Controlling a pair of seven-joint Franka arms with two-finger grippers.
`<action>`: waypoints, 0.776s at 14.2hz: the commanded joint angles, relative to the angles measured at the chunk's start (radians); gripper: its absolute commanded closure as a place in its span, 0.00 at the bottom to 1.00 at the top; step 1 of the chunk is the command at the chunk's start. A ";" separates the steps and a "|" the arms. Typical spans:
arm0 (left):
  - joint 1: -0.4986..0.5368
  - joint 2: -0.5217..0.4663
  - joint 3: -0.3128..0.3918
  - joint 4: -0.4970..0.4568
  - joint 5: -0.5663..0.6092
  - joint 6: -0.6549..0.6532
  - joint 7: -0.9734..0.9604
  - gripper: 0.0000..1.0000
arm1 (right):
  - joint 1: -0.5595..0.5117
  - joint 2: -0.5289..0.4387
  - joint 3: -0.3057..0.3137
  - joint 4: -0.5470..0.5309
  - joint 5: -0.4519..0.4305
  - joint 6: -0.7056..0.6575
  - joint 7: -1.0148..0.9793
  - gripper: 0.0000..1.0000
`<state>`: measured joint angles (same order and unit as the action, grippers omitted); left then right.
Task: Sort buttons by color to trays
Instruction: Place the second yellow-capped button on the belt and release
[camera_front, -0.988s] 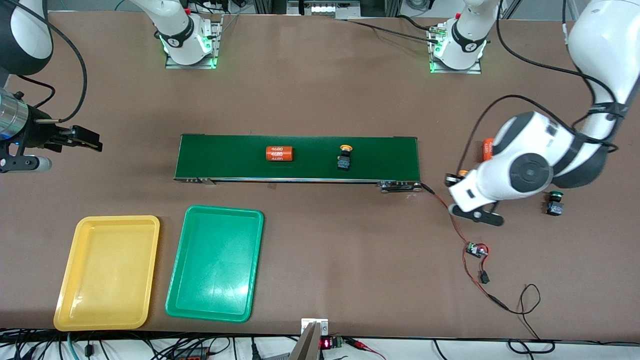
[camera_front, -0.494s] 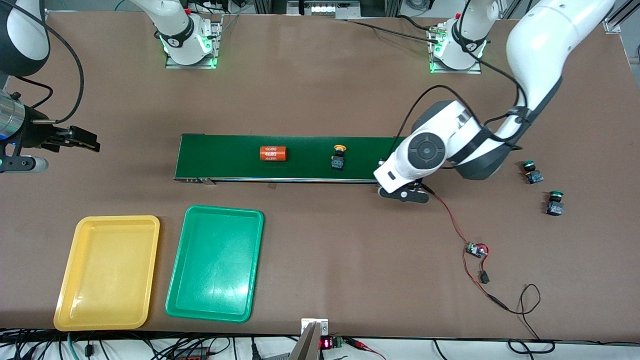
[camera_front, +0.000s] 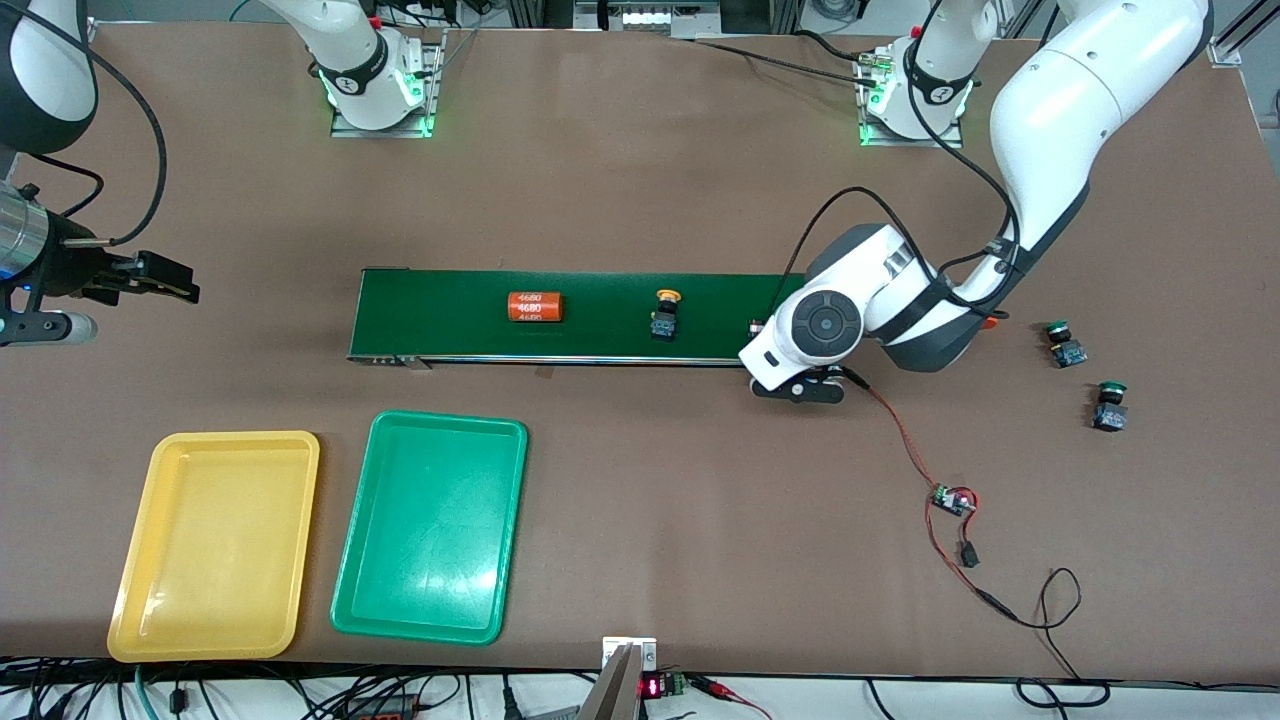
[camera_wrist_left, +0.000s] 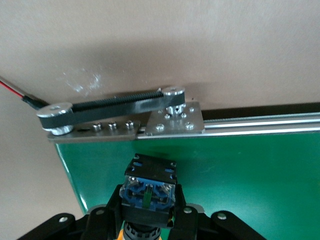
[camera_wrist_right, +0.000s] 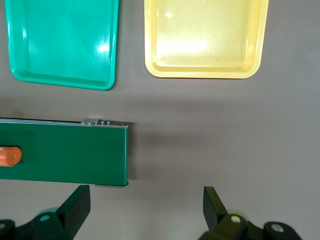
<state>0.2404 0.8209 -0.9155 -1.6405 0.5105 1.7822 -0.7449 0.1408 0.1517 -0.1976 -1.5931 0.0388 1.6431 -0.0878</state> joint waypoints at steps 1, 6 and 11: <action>0.000 -0.009 -0.003 -0.019 -0.012 0.000 -0.033 0.77 | -0.018 -0.001 0.001 0.002 0.033 0.004 -0.026 0.00; 0.006 -0.017 -0.011 -0.038 -0.012 0.000 -0.090 0.00 | -0.017 -0.141 0.009 -0.171 0.035 0.046 -0.006 0.00; 0.039 -0.054 -0.054 0.144 -0.089 -0.104 -0.076 0.00 | -0.010 -0.288 0.078 -0.388 0.024 0.132 0.182 0.00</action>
<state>0.2675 0.7984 -0.9454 -1.5877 0.4478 1.7614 -0.8270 0.1322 -0.0433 -0.1804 -1.8506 0.0628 1.7287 -0.0338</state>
